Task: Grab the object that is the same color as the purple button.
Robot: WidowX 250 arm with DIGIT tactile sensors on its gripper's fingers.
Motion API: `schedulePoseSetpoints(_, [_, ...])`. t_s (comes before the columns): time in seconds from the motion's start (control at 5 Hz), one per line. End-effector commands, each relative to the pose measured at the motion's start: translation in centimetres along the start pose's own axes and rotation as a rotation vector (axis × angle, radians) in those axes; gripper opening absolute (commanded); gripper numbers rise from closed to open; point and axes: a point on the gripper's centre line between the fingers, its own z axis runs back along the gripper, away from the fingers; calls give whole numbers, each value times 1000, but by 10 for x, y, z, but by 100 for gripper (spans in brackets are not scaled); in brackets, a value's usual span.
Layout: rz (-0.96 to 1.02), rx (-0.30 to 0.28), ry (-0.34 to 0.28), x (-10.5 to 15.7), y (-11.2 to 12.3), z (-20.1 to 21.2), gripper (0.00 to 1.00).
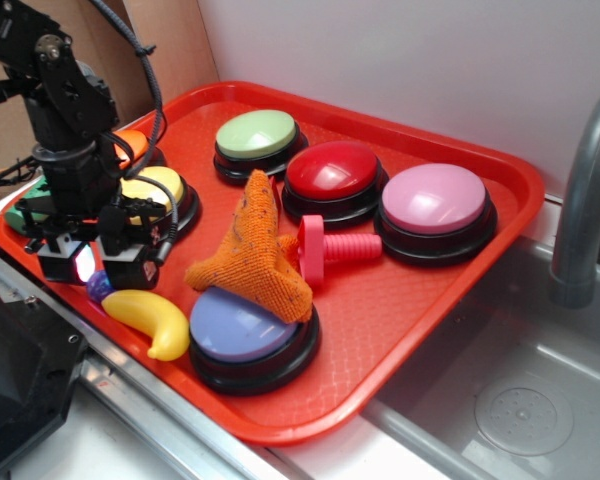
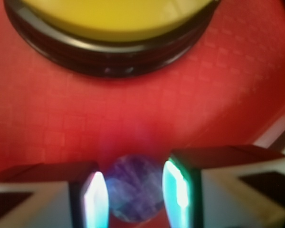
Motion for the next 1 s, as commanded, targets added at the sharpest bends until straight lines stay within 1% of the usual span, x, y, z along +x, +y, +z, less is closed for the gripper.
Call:
schedulePoseSetpoints(0.0, [-124,-15,-61,10,-1,55,0])
schedulePoseSetpoints(0.2, [-259,-53,-135,13,-12,105,0])
schedulePoseSetpoints(0.4, [-346,-94,-171,15,-23,140,0])
schedulePoseSetpoints(0.6, [-405,-123,-218,15,-31,162,0])
schedulePoseSetpoints(0.8, [-409,-166,-253,17,-36,162,0])
